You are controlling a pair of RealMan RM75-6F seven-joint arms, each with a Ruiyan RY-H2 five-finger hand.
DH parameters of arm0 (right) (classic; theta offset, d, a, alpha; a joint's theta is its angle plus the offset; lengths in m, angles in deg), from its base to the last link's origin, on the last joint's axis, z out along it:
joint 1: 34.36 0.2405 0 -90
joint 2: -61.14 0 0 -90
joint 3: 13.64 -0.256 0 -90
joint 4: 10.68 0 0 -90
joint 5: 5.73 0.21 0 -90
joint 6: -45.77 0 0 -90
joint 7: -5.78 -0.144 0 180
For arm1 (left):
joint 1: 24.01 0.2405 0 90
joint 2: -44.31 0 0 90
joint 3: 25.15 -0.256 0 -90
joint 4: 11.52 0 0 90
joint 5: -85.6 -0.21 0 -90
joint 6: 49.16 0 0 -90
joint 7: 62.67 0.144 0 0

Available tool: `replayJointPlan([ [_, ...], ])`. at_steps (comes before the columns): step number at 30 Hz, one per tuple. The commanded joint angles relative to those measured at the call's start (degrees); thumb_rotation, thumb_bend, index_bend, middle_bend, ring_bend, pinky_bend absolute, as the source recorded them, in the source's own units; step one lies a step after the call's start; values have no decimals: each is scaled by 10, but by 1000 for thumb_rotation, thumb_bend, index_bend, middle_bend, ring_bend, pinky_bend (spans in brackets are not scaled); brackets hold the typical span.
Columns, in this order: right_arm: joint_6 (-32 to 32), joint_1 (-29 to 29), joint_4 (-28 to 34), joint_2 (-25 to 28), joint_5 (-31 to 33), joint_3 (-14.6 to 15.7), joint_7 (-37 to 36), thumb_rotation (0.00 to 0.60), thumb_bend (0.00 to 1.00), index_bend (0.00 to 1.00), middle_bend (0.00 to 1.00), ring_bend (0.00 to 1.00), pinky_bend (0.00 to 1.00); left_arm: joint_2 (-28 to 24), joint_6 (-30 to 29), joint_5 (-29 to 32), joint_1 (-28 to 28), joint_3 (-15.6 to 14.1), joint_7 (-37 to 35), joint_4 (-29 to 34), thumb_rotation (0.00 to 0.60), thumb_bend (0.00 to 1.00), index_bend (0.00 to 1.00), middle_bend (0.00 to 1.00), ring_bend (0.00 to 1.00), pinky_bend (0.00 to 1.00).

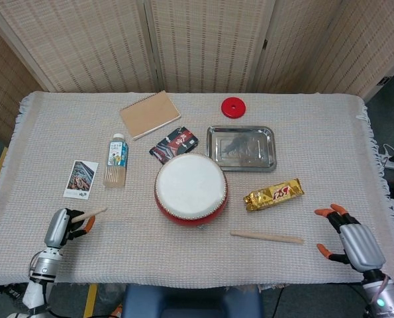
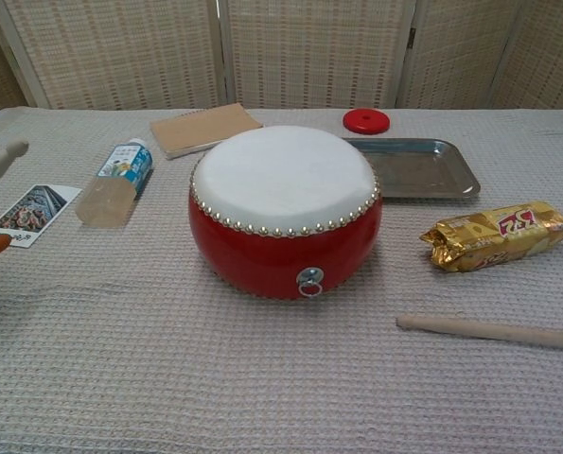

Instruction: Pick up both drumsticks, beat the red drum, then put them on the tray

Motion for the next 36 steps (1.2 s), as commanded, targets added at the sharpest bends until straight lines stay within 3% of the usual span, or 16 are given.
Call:
replayJointPlan([
  [1, -42, 31, -5, -48, 27, -2, 39, 600, 186, 310, 214, 106, 303, -56, -49, -27, -1, 1, 107, 47, 600, 437, 1000, 1000, 1000, 1000],
  [7, -61, 55, -39, -131, 63, -20, 149, 600, 205, 348, 214, 2, 234, -93, -60, -36, 1, -6, 141, 99, 600, 436, 1000, 1000, 1000, 1000],
  [17, -92, 98, -95, -247, 98, -38, 243, 600, 249, 401, 214, 0, 230, -115, -59, -39, 2, -19, 165, 129, 600, 435, 1000, 1000, 1000, 1000],
  [28, -125, 125, -132, -304, 118, -27, 274, 600, 252, 424, 214, 0, 230, -112, -52, -36, 1, -27, 153, 116, 600, 427, 1000, 1000, 1000, 1000],
  [36, -128, 133, -145, -316, 120, -20, 282, 600, 312, 471, 214, 0, 230, -111, -53, -33, 2, -29, 144, 110, 600, 426, 1000, 1000, 1000, 1000],
])
